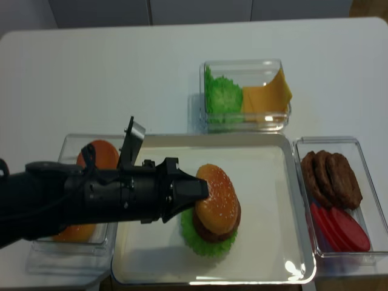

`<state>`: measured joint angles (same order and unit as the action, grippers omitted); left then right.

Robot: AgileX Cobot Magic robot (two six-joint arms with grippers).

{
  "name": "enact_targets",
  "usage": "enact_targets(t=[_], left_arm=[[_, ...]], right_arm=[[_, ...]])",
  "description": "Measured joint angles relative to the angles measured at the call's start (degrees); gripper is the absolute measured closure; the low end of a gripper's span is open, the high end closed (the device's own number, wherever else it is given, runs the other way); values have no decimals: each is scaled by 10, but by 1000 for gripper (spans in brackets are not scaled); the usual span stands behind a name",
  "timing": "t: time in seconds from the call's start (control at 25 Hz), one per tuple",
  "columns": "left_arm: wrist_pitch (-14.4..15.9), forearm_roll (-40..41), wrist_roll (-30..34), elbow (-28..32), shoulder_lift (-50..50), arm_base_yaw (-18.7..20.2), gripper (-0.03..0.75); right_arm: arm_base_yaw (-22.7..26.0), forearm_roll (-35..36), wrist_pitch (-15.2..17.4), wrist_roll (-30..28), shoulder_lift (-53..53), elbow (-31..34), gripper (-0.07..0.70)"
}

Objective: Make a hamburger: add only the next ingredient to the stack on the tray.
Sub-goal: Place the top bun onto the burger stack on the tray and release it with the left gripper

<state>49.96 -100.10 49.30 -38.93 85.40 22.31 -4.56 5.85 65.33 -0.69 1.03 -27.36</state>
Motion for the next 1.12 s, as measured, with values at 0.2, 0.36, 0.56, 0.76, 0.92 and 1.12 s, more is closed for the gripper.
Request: enact_targets(t=[0.2,0.36,0.56,0.76,0.92,1.12], left_arm=[[-1,0,0,-13,0,0,608],[0,0,0,-14,12,0,608],[7,0,0,-15,35,0,608],[9,0,11,-16,36,0,608],[10,0,13,-16,36,0,608],[10,0,13,-16,36,0,608]], right_arm=[[0,0,0,0,0,0,216],[0,0,0,0,0,0,216],[0,0,0,0,0,0,216],[0,0,0,0,0,0,216],[0,0,0,0,0,0,216],[0,0,0,0,0,0,216]])
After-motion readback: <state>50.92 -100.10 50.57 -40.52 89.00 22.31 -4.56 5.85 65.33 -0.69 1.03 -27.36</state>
